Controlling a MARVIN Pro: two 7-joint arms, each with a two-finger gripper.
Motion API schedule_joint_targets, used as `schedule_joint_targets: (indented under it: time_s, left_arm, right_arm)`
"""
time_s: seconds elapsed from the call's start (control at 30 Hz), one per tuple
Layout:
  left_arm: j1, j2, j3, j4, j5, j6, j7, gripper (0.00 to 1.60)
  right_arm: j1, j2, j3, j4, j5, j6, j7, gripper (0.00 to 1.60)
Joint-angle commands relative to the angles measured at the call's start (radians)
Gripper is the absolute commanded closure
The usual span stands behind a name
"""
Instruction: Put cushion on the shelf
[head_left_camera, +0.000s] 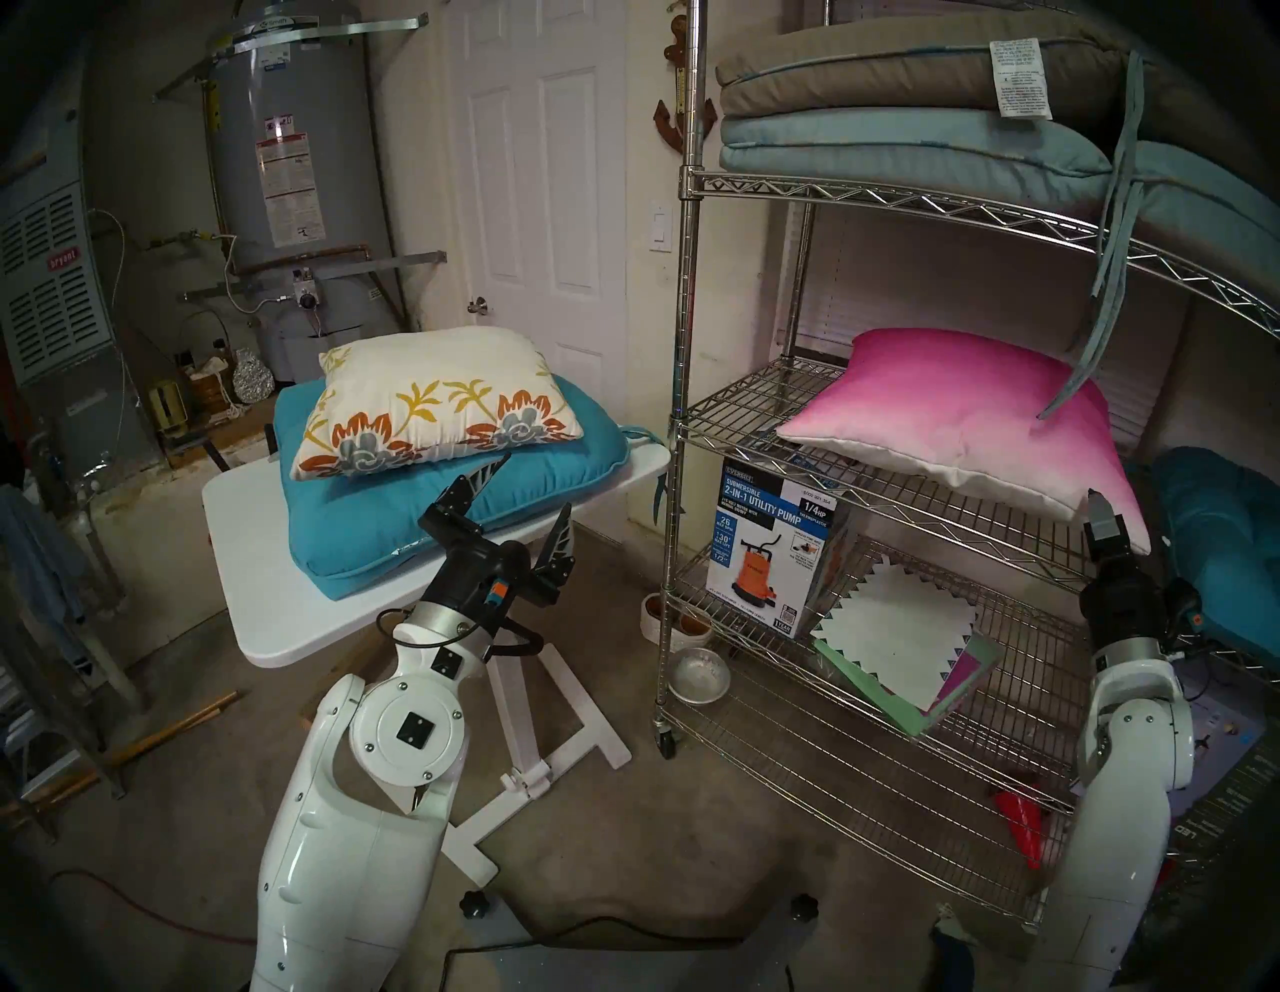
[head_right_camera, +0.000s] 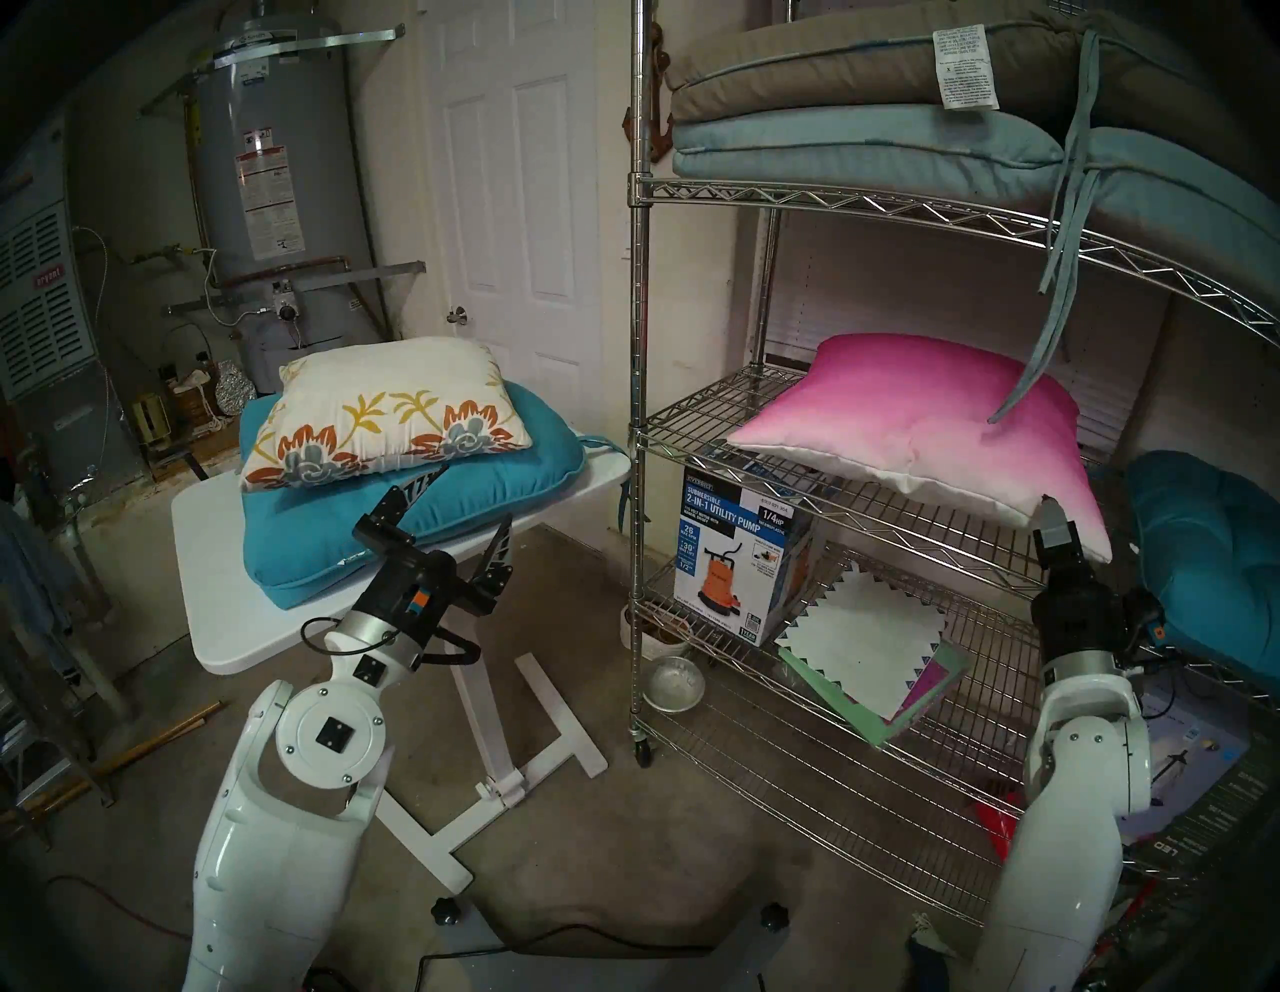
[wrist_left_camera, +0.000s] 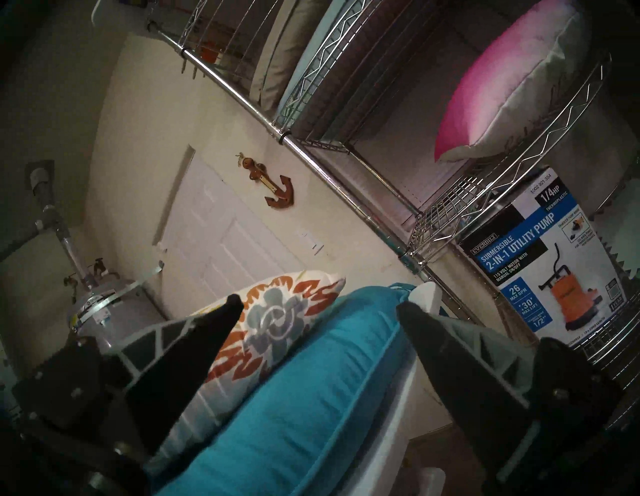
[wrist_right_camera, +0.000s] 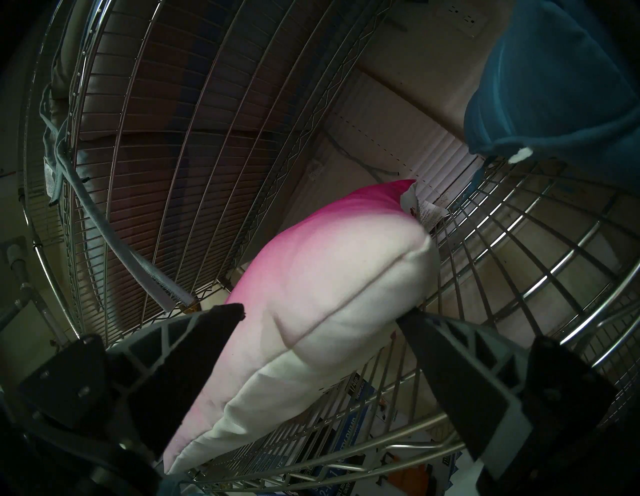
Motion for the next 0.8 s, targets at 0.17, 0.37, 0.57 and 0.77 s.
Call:
schedule_joint_targets:
  time_s: [0.17,0.37,0.57,0.77]
  left_arm:
    - [-0.182,-0.046,0.014,0.100,0.056,-0.018,0.031,0.00]
    - [-0.230,-0.025,0.029,0.157,0.086,-0.062,0.041,0.00]
    - [-0.303,-0.029,0.098,0.237,0.164,-0.101,0.061,0.00]
    - [-0.348,-0.070,0.152,0.299,0.234,-0.118,0.069,0.00]
  right_arm:
    - [0.010,0.005,0.002,-0.025,0.002,-0.005,0.005,0.00]
    - [0.009,0.005,0.002,-0.026,0.002,-0.005,0.004,0.00]
    - [0.009,0.005,0.001,-0.025,0.002,-0.005,0.004,0.00]
    - [0.010,0.005,0.001,-0.025,0.003,-0.006,0.004,0.00]
